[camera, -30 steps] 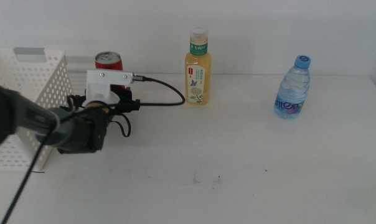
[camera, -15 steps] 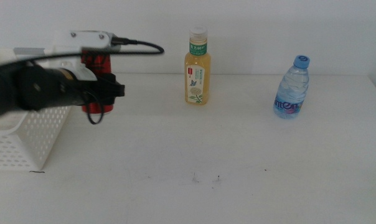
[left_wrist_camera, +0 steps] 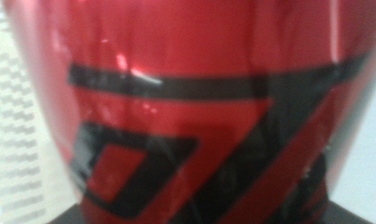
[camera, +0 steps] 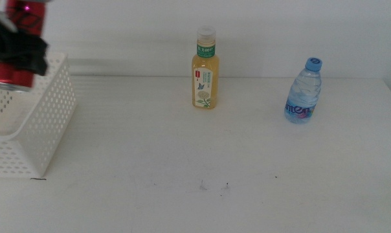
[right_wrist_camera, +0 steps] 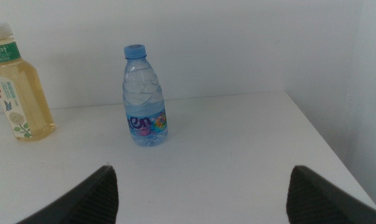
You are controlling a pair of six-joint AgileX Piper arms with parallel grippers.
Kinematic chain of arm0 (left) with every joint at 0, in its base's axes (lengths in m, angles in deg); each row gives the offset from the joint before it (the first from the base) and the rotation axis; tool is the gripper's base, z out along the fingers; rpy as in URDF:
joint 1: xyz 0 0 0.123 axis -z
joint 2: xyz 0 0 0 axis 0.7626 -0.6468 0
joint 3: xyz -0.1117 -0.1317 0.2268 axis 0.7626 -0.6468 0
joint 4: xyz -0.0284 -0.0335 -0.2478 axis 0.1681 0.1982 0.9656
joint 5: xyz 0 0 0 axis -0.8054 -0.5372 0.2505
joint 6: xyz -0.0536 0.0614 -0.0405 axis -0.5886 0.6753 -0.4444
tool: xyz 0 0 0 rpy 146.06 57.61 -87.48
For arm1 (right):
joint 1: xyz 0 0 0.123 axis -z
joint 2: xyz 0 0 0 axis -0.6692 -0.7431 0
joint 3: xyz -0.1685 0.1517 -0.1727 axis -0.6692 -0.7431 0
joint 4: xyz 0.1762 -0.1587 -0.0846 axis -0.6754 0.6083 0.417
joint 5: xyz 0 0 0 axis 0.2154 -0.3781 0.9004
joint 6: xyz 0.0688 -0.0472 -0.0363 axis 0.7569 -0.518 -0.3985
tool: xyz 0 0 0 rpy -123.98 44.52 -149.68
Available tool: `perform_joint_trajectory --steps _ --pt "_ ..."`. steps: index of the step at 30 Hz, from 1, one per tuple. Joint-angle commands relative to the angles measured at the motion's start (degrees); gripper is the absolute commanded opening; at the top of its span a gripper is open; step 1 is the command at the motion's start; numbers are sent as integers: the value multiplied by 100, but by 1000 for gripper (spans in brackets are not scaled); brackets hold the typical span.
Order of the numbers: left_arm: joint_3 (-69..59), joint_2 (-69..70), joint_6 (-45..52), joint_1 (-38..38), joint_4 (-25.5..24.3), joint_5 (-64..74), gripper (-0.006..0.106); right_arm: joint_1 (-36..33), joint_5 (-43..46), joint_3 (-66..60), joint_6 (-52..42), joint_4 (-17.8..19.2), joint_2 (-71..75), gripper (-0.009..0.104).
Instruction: Use arms to grab the bottles and put them into the dustbin to the left of the table.
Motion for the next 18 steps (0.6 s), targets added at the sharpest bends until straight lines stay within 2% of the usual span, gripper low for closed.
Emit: perform_joint_trajectory --steps 1,9,12,16,18 --pt "422 -291 274 -376 -92 326 7 30 72 -20 -29 15 28 89" --pt "759 -1360 745 -1098 40 358 7 30 72 -20 -29 15 28 89" --pt "759 -1700 809 -1198 53 273 11 30 72 -20 -29 15 28 89" --pt "759 -2039 858 -1198 -31 14 28 30 72 -20 -29 15 28 89" --pt "759 -2165 940 -1198 39 -76 46 30 72 -20 -29 15 28 89"
